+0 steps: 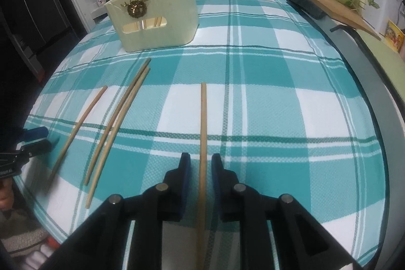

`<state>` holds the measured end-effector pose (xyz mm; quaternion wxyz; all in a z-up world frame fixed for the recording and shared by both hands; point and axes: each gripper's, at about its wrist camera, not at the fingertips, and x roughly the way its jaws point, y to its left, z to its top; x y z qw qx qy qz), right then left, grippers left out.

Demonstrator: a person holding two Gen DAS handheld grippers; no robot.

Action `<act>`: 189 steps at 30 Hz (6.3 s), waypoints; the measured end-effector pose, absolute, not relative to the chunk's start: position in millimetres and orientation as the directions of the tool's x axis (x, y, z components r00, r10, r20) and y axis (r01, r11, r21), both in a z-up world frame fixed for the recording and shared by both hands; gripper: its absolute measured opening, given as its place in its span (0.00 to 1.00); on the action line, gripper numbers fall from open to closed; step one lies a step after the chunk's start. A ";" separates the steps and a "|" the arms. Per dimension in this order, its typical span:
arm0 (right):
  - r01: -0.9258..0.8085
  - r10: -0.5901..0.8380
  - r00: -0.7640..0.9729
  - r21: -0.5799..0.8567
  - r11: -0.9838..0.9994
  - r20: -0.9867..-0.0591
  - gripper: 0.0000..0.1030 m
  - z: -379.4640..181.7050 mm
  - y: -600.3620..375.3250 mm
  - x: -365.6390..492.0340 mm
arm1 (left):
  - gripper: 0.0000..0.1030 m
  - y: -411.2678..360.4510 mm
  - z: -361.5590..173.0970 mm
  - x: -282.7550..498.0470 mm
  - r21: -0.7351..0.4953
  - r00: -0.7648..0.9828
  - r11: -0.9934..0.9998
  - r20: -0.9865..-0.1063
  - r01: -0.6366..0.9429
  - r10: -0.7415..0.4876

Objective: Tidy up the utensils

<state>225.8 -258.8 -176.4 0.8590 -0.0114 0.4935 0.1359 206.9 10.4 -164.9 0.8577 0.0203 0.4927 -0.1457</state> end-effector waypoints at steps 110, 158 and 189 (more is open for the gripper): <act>-0.390 0.316 0.729 0.011 0.921 -0.607 0.63 25.5 -195.8 376.2 | 0.93 31.5 -1.2 273.1 0.178 0.728 0.953 -0.683 0.245 -0.059; -0.332 0.203 0.547 0.012 0.943 -0.813 0.07 -202.3 -149.5 244.7 | 0.94 2.6 -164.7 165.3 -0.148 0.629 0.987 -0.761 0.066 -0.156; -0.124 0.126 0.611 0.062 0.990 -0.782 0.08 -198.5 -243.9 207.8 | 0.05 -19.4 -193.6 185.6 -0.083 0.527 0.989 -0.839 0.118 -0.134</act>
